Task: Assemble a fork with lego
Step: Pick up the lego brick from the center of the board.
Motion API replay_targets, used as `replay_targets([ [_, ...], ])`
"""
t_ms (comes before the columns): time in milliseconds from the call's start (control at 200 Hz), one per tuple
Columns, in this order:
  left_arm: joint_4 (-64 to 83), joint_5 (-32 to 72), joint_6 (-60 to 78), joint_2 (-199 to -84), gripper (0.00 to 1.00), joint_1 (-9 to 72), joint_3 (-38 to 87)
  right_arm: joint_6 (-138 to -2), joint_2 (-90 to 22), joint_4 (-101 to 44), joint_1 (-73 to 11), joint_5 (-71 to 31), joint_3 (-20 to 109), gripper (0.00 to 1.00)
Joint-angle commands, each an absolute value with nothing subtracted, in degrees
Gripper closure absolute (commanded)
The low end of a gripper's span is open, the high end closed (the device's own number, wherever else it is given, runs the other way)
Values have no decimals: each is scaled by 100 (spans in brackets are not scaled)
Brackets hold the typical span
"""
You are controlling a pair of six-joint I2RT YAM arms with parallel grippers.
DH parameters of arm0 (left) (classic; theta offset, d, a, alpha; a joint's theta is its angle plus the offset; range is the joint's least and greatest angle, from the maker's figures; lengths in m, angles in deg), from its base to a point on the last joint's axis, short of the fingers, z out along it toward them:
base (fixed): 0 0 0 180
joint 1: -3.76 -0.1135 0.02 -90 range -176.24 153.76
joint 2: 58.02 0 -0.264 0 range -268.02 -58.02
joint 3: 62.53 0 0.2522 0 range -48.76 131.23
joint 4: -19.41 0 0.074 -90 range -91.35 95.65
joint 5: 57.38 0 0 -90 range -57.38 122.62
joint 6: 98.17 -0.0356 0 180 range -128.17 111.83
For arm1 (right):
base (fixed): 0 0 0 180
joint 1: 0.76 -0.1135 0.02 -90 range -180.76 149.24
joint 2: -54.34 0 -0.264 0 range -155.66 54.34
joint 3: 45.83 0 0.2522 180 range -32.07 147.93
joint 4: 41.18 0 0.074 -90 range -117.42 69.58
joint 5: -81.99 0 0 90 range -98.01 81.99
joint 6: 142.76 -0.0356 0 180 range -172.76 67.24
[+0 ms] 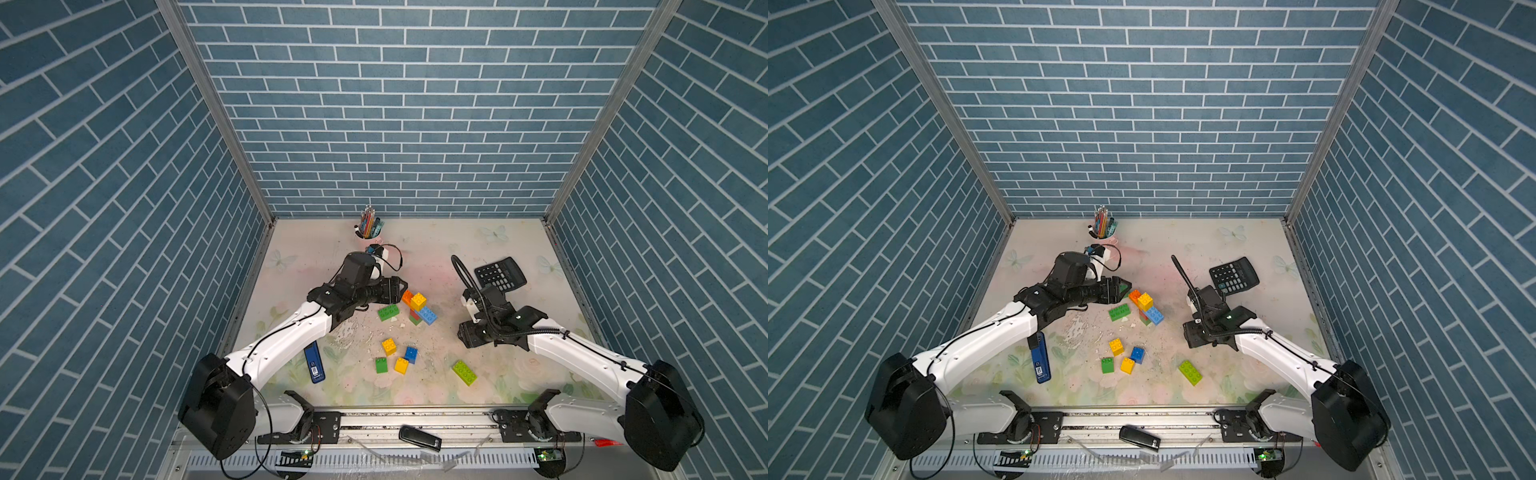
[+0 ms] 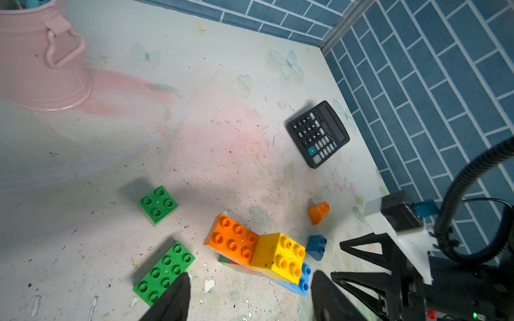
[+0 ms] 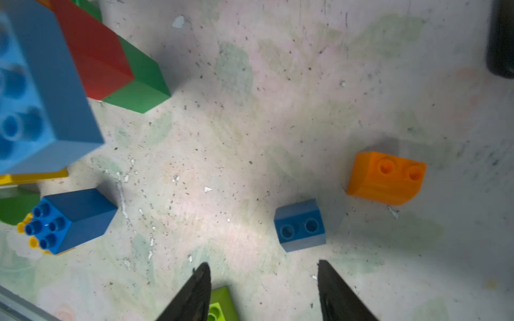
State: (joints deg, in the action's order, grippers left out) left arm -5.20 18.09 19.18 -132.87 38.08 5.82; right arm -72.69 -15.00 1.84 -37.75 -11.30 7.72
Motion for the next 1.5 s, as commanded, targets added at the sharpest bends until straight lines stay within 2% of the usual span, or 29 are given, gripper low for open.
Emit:
replay_targets([
  [0,-590,1995,1727,-13461,30,3869,833,-7474,-1632,-139,-3641,-1131,707,42],
  [255,-579,1996,1736,-13568,31,3884,880,-7195,-2131,-357,-3579,-1122,697,46],
  [760,-626,1891,1767,-13798,34,3887,1042,-7342,-2705,-92,-3579,-807,950,62],
  [840,-612,1856,1759,-13842,34,3888,1065,-7351,-2672,-20,-3581,-705,1008,62],
  [940,-585,1847,1785,-13862,34,3883,1065,-7354,-2618,-8,-3580,-570,1039,54],
  [1065,-569,1864,1798,-13879,34,3884,1065,-7348,-2633,-61,-3583,-513,1069,51],
  [1290,-525,1856,1828,-13878,35,3883,995,-7329,-2599,-83,-3592,-498,1066,52],
  [1495,-489,1838,1851,-13894,35,3888,977,-7324,-2643,-101,-3600,-481,1070,58],
])
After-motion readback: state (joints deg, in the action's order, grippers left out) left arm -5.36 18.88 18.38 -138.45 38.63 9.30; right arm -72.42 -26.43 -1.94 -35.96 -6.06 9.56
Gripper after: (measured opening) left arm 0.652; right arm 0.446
